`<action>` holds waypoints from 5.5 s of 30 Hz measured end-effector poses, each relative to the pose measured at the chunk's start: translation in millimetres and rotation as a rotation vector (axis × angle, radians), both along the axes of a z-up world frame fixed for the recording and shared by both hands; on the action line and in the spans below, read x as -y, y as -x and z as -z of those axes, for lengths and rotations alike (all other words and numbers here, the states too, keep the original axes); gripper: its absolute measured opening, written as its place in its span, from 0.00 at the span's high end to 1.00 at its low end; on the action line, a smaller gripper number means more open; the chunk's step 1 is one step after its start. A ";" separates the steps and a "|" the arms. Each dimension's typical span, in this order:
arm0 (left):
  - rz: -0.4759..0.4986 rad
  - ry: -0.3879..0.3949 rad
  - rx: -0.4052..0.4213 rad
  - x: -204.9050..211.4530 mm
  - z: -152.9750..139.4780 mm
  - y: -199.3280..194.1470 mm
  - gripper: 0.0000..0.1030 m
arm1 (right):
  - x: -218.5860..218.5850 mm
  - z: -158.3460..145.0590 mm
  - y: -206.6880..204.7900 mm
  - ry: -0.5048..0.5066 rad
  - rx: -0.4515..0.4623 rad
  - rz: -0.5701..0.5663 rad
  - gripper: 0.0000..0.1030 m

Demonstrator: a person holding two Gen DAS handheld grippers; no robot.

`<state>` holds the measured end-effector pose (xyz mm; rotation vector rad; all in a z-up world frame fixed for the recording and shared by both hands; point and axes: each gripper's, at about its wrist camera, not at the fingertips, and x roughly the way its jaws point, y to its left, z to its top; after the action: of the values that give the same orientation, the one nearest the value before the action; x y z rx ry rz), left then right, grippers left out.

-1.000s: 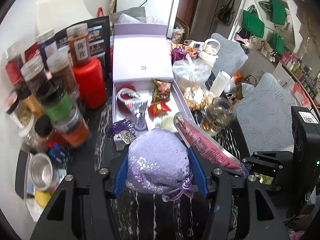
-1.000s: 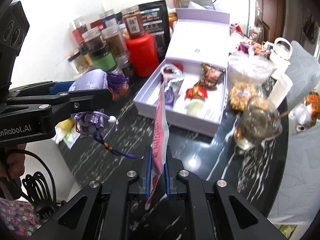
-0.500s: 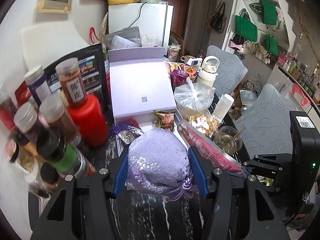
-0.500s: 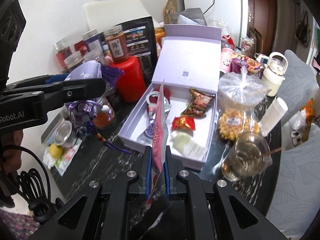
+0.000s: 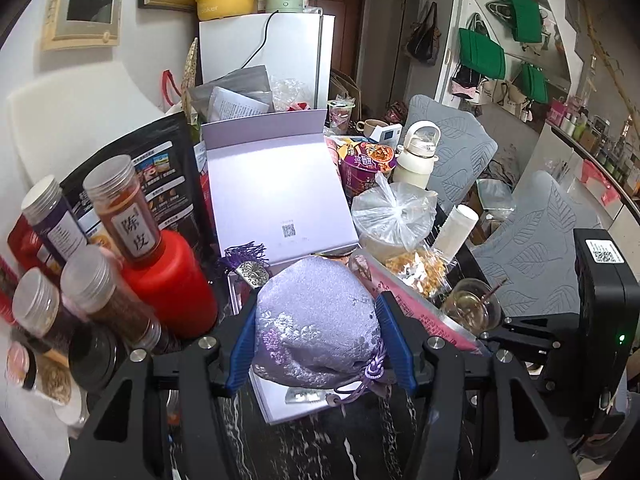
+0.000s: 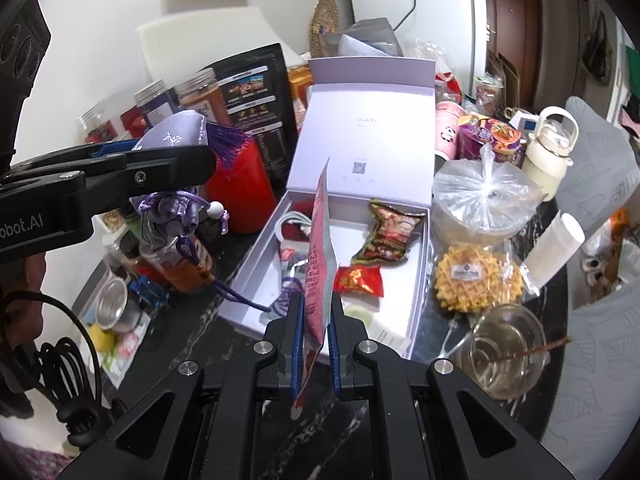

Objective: Organize soft objects

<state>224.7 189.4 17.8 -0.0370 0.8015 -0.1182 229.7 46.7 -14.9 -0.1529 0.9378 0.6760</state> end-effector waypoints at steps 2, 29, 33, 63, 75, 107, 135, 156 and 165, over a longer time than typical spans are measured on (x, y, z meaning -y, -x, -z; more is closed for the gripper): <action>0.004 0.000 -0.003 -1.5 3.2 -7.2 0.45 | -1.5 3.0 -6.3 -0.004 -0.008 0.010 0.89; -0.001 0.016 -0.192 -16.8 98.2 -66.1 0.45 | -16.6 90.0 -69.5 0.015 -0.171 0.097 0.89; 0.000 0.029 -0.226 -15.9 112.0 -68.6 0.45 | -19.5 103.4 -72.0 0.010 -0.203 0.087 0.89; 0.027 0.071 -0.329 -10.6 171.6 -92.6 0.45 | -19.4 145.5 -99.1 0.056 -0.288 0.124 0.68; 0.022 0.066 -0.329 -9.9 172.8 -91.2 0.45 | -3.2 137.7 -100.0 0.097 -0.240 0.168 0.68; 0.006 -0.059 -0.286 5.6 128.0 -76.9 0.38 | 17.4 95.5 -77.6 0.115 -0.190 0.175 0.68; -0.075 -0.061 0.009 11.6 -13.4 -9.8 0.38 | 21.3 -22.5 -34.7 0.066 0.033 0.163 0.55; -0.185 -0.046 0.131 38.4 -73.7 83.4 0.21 | 65.3 -105.0 44.2 0.026 0.207 0.165 0.21; -0.237 -0.066 0.147 63.4 -74.0 133.8 0.11 | 88.9 -118.7 82.5 0.007 0.231 0.140 0.17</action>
<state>90.9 126.1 91.7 -0.0596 0.6490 0.1283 147.1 -42.2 103.8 -0.1665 0.7217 0.5138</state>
